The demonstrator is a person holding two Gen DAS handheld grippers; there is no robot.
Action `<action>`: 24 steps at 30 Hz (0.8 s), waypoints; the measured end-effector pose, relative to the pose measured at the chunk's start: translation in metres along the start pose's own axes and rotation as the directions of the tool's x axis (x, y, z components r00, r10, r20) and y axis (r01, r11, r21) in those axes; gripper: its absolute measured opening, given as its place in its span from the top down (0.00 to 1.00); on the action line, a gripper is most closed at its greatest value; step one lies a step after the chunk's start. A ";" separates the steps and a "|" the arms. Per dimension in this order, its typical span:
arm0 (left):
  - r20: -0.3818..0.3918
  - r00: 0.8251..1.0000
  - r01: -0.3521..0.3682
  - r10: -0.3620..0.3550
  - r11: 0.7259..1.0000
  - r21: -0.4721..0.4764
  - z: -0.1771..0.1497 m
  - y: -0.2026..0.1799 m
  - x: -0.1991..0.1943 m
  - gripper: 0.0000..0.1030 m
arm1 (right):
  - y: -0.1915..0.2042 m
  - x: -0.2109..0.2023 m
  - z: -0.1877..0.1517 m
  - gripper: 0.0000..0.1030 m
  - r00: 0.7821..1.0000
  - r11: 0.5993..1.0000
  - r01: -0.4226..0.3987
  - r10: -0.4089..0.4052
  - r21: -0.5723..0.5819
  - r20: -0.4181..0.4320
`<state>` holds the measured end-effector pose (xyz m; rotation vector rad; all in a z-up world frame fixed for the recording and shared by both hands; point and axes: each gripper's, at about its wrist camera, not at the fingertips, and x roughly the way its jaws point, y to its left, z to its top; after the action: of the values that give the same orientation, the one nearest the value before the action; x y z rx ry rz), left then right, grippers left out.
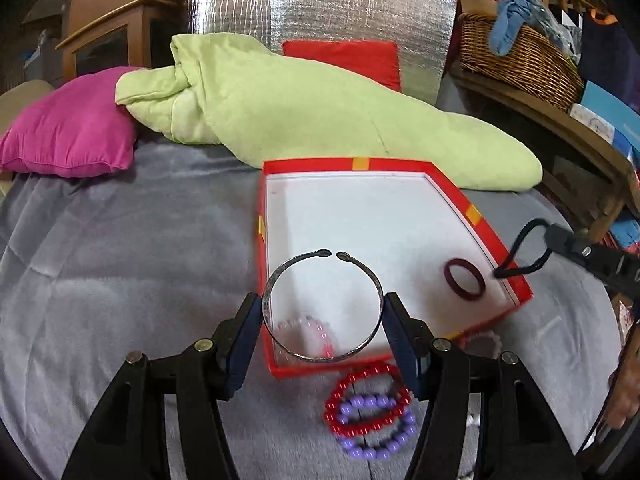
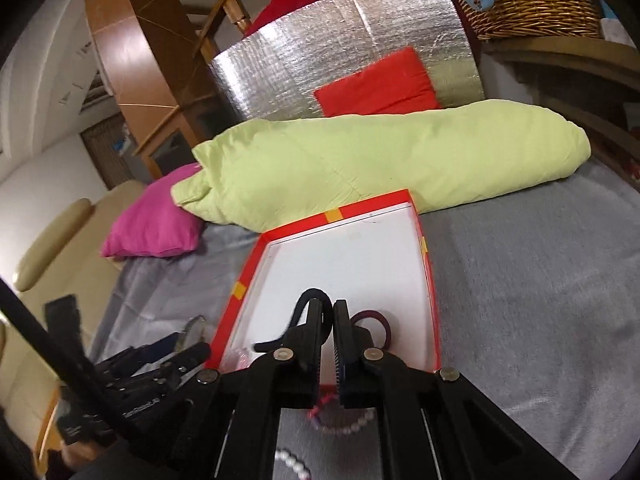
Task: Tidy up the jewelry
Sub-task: 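Lower the silver bangle and black hair tie into the red box, opening both tools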
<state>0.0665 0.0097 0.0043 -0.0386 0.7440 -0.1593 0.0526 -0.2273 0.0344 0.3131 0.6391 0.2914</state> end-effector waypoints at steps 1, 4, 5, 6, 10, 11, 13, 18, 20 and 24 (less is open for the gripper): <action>0.001 1.000 -0.002 0.002 1.000 -0.003 0.002 0.001 0.002 0.39 | 0.001 0.006 -0.001 0.94 1.000 1.000 0.009 -0.009 0.006 -0.002; 0.006 1.000 0.002 -0.002 1.000 -0.009 0.007 0.003 0.009 0.39 | 0.004 0.025 -0.002 0.94 0.999 0.999 0.047 -0.047 0.015 -0.014; 0.006 1.000 0.008 -0.007 1.000 -0.015 0.008 0.004 0.011 0.39 | 0.005 0.034 -0.002 0.94 0.999 0.999 0.050 -0.049 0.023 -0.022; 0.005 1.000 0.012 -0.012 1.000 -0.021 0.009 0.005 0.013 0.39 | 0.005 0.039 -0.002 0.94 0.998 0.998 0.054 -0.054 0.025 -0.025; -0.011 1.000 0.011 -0.011 0.999 -0.033 0.013 0.006 0.026 0.39 | 0.006 0.064 -0.003 0.94 0.995 0.997 0.073 -0.070 0.038 -0.064; -0.018 1.000 0.013 -0.013 0.999 -0.034 0.012 0.005 0.029 0.39 | 0.005 0.072 -0.004 0.94 0.994 0.996 0.079 -0.076 0.043 -0.080; -0.034 0.999 0.015 -0.017 0.999 -0.031 0.011 0.004 0.036 0.39 | 0.005 0.078 -0.006 0.94 0.992 0.995 0.088 -0.084 0.046 -0.094; -0.073 0.997 0.012 -0.013 1.000 -0.012 0.008 0.001 0.048 0.39 | 0.006 0.092 -0.010 0.94 0.989 0.995 0.092 -0.086 0.047 -0.123; -0.087 0.996 0.011 -0.011 1.000 -0.002 0.006 -0.001 0.051 0.39 | 0.006 0.095 -0.011 0.92 0.987 0.995 0.094 -0.088 0.044 -0.136; -0.102 0.995 -0.002 0.003 1.000 0.014 0.005 -0.004 0.052 0.39 | 0.008 0.096 -0.012 0.91 0.986 0.995 0.083 -0.076 0.047 -0.145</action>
<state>0.1071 -0.0022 -0.0263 -0.0164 0.8444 -0.1647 0.1175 -0.1829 -0.0232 0.3188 0.8004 0.2217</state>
